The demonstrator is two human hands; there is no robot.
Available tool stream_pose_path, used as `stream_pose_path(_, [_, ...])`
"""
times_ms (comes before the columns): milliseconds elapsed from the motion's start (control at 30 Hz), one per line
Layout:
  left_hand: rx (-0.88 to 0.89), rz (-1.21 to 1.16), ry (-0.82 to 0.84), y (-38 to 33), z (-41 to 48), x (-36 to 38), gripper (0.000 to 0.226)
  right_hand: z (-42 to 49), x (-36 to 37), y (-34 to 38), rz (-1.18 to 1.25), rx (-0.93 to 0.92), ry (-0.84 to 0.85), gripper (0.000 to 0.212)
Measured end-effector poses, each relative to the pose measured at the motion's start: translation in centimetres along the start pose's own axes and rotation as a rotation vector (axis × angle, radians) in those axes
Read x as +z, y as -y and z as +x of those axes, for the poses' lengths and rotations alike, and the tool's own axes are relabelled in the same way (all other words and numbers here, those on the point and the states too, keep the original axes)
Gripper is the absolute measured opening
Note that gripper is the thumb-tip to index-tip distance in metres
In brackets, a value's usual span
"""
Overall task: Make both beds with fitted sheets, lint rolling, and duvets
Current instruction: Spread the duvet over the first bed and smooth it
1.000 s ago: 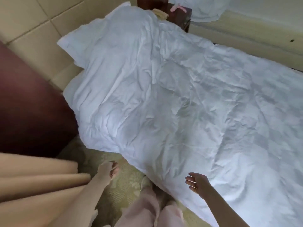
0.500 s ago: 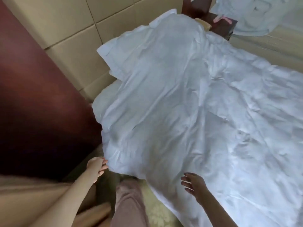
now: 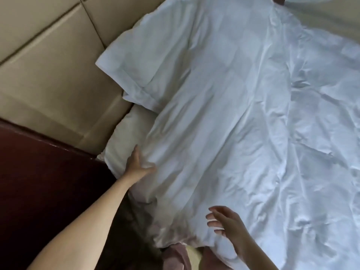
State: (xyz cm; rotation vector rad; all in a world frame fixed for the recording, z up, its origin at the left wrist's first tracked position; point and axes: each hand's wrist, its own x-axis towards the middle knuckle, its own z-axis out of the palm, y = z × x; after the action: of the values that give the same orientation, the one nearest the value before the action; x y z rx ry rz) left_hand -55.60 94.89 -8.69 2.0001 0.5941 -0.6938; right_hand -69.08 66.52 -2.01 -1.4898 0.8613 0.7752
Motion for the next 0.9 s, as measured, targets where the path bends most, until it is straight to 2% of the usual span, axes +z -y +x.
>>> stream_pose_path(67, [-0.025,-0.010,0.093,-0.9,2.2,0.2,0.113,1.0,0.4,0.7,-0.040,0.021,-0.008,0.015])
stream_pose_path(133, [-0.065,0.040,0.166,-1.3,2.5,0.2,0.087,1.9,0.9,1.3,-0.068,0.040,-0.015,0.017])
stream_pose_path(167, [-0.050,0.066,0.149,-1.2,2.1,-0.1,0.069,2.0,1.3,1.8,-0.080,0.049,-0.011,0.017])
stream_pose_path(233, [0.040,0.075,-0.061,-1.2,0.3,-2.1,0.038,1.9,1.9,3.0,-0.081,0.040,0.012,0.018])
stream_pose_path(267, [0.100,0.080,-0.208,-1.6,-0.8,-4.1,0.032,1.8,2.1,3.8,-0.072,0.031,0.019,0.018])
stream_pose_path(333, [0.165,0.150,-0.444,-2.8,-2.7,-8.9,0.031,1.3,2.6,5.4,-0.064,0.013,0.029,0.018])
stream_pose_path(400, [0.149,0.186,-0.542,-3.0,-3.6,-12.4,0.032,1.0,3.0,6.7,-0.066,-0.013,0.040,0.018])
stream_pose_path(500, [0.040,0.231,-0.525,-1.9,-3.3,-13.0,0.031,0.7,3.6,8.1,-0.083,-0.018,0.056,0.020])
stream_pose_path(667, [-0.056,0.119,-0.277,-1.3,-2.4,-10.3,0.036,0.4,4.5,8.7,-0.083,-0.023,0.094,0.019])
stream_pose_path(700, [-0.049,0.165,-0.299,-1.3,-2.7,-10.4,0.037,0.4,4.6,8.6,-0.083,-0.029,0.094,0.019])
stream_pose_path(833, [-0.062,0.244,-0.561,-1.8,-4.0,-12.0,0.037,0.0,4.2,8.5,-0.068,-0.072,0.097,0.018])
stream_pose_path(900, [-0.112,0.189,-0.523,-2.2,-3.9,-12.2,0.040,-0.3,3.9,8.2,-0.074,-0.088,0.094,0.018])
